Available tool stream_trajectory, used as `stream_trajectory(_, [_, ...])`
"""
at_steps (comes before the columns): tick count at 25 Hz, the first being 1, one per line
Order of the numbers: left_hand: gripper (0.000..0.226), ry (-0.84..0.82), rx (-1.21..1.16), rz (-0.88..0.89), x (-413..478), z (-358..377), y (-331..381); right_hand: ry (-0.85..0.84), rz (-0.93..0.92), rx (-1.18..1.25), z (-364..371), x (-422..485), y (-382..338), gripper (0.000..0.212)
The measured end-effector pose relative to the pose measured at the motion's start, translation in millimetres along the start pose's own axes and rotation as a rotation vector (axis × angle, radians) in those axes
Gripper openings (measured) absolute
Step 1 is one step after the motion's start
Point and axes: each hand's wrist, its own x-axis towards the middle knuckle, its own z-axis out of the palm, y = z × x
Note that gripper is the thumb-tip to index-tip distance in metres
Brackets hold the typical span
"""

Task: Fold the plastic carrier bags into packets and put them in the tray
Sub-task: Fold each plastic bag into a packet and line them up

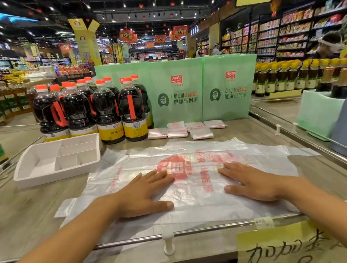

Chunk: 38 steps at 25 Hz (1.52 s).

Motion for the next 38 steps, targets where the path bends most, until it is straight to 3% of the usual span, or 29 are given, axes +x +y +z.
stream_trajectory(5, [0.085,-0.015,-0.01,0.012,-1.0,-1.8,5.2,-0.004,-0.121,0.032,2.7,-6.5,-9.0,0.094])
stream_trajectory(12, [0.081,0.071,0.016,-0.018,-3.5,-2.9,6.4,0.117,-0.196,-0.01,1.1,-13.1,-16.8,0.089])
stream_trajectory(20, [0.082,0.115,0.052,-0.067,2.9,-1.9,4.9,0.276,-0.26,-0.292,-2.1,-18.9,-33.3,0.066])
stream_trajectory(26, [0.075,0.179,0.08,-0.099,3.9,-2.8,7.7,0.1,-0.191,0.056,-3.4,-19.7,-25.2,0.082])
stream_trajectory(30, [0.071,0.224,0.039,-0.097,6.9,-3.2,8.6,0.143,-0.181,-0.018,-1.0,-18.4,-25.5,0.075])
stream_trajectory(35, [0.076,0.137,0.03,0.0,2.5,-1.4,10.8,0.177,-0.184,-0.161,0.9,-14.7,-24.0,0.069])
stream_trajectory(38, [0.083,0.085,-0.007,0.058,3.4,0.6,17.2,0.145,-0.173,-0.103,2.9,-11.5,-20.5,0.062])
